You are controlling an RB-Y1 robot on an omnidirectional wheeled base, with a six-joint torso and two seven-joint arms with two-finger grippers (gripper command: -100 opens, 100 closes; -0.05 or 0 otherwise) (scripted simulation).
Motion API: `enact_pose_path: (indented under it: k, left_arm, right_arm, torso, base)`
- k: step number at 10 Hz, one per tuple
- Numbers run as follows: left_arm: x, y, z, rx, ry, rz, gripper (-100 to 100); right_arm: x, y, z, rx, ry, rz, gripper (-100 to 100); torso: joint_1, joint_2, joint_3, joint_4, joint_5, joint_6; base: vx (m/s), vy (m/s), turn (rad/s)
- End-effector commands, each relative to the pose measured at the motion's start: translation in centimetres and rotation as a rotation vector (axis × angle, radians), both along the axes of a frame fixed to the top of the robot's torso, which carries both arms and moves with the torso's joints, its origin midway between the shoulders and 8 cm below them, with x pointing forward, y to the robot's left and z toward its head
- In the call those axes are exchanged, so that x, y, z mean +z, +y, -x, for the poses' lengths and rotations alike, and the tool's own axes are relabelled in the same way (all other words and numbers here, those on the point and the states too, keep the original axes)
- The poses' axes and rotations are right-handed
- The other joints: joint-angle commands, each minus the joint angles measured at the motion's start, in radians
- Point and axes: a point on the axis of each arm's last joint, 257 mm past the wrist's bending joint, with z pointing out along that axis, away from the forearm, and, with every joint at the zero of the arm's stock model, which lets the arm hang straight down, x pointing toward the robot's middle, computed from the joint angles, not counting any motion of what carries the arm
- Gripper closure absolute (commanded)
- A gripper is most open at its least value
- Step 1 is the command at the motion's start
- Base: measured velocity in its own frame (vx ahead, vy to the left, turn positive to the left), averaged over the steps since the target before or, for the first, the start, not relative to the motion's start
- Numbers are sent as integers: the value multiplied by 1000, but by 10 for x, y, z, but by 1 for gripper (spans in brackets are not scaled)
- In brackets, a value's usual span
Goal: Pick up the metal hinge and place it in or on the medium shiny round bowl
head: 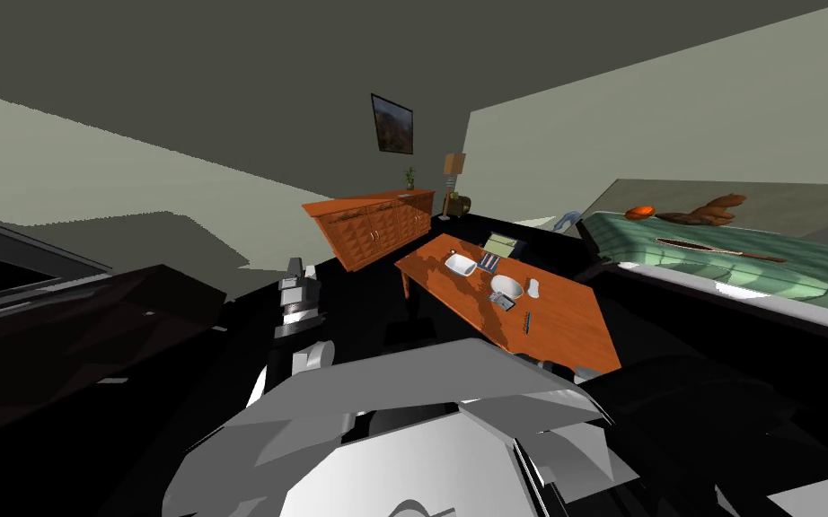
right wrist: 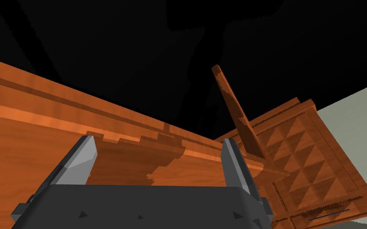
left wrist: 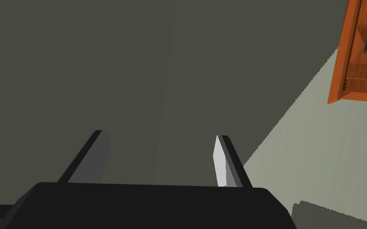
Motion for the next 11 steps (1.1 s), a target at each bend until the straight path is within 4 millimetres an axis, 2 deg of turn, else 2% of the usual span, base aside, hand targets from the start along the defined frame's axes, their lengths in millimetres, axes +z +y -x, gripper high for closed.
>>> enact_pose_path:
  k: [1, 2, 3, 4, 5, 6, 9, 10, 11]
  left_arm:
    - [0, 0, 0, 0, 0, 0, 0]
    - [0, 0, 0, 0, 0, 0, 0]
    - [0, 0, 0, 0, 0, 0, 0]
    - [0, 0, 0, 0, 0, 0, 0]
    - [0, 0, 0, 0, 0, 0, 0]
    - [0, 0, 0, 0, 0, 0, 0]
    - [0, 0, 0, 0, 0, 0, 0]
    - [0, 0, 0, 0, 0, 0, 0]
    - [0, 0, 0, 0, 0, 0, 0]
  right_arm:
    - [4, -34, 27, 32, 64, 74, -100]
    - [4, -35, 28, 30, 66, 75, -100]
    - [10, -63, 47, 58, 116, 134, -100]
    - [10, -63, 47, 58, 116, 134, -100]
    - [17, -90, 64, 85, 164, 190, -100]
    - [17, -90, 64, 85, 164, 190, -100]
    - [47, -156, 105, 163, 285, 327, -100]
    - [48, -158, 106, 160, 288, 331, -100]
    - [58, -175, 116, 182, 322, 367, -100]
  torso:
    - [0, 0, 0, 0, 0, 0]
    - [0, 0, 0, 0, 0, -1]
    - [0, 0, 0, 0, 0, 0]
    - [-1, 0, 0, 0, 0, -1]
    - [-1, 0, 0, 0, 0, 0]
    - [-1, -1, 0, 0, 0, 0]
    - [-1, -2, -1, 0, 0, -1]
    - [-2, -3, -2, -1, 0, -1]
    - [-2, -3, -2, 0, -1, 0]
  base:
    - [70, 27, 201]
    - [57, 9, 128]
    - [65, 1, 256]
    - [70, -4, 95]
    - [86, -5, 140]
    - [69, -7, 118]
    - [101, -15, 248]
    - [104, -29, 72]
    - [96, -10, 122]
